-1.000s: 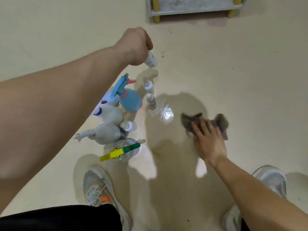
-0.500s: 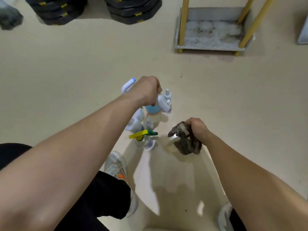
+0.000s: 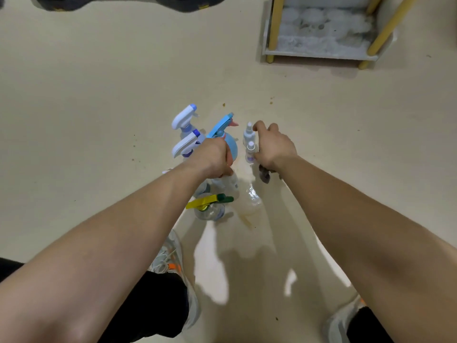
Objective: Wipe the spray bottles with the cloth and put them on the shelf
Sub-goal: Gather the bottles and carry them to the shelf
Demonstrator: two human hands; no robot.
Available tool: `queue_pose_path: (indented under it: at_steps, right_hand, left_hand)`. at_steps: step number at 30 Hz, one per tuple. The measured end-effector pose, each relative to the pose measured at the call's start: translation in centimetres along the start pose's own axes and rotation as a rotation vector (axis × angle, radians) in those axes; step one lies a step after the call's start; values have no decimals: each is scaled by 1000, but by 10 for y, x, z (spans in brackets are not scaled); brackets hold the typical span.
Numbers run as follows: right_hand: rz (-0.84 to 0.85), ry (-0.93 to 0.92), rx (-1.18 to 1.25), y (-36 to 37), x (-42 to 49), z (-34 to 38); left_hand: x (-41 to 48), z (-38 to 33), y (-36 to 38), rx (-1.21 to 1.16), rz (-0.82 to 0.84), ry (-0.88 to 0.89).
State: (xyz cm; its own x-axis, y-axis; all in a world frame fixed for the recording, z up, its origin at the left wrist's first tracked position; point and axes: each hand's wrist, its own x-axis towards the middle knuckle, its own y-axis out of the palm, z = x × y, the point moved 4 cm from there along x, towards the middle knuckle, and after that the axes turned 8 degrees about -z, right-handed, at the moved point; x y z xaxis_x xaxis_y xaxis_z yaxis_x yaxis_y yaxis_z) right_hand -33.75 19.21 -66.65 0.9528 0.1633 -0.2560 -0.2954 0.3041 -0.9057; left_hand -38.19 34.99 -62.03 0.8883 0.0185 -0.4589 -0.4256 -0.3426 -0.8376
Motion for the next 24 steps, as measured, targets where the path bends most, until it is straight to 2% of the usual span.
queue_pose_path:
  at_steps: [3, 6, 13, 19, 24]
  right_hand:
    - [-45, 38, -8, 15, 15, 5]
    - [-10, 50, -15, 27, 31, 6]
    - [31, 35, -58, 31, 58, 20]
    - [-7, 12, -92, 40, 57, 17]
    - [-15, -8, -102, 38, 49, 14]
  left_hand:
    - [10, 6, 14, 88, -47, 28]
    - [18, 11, 26, 150, -82, 98]
    - [19, 14, 39, 250, -41, 197]
    - [15, 18, 47, 444, -255, 266]
    - [26, 28, 64, 240, -157, 146]
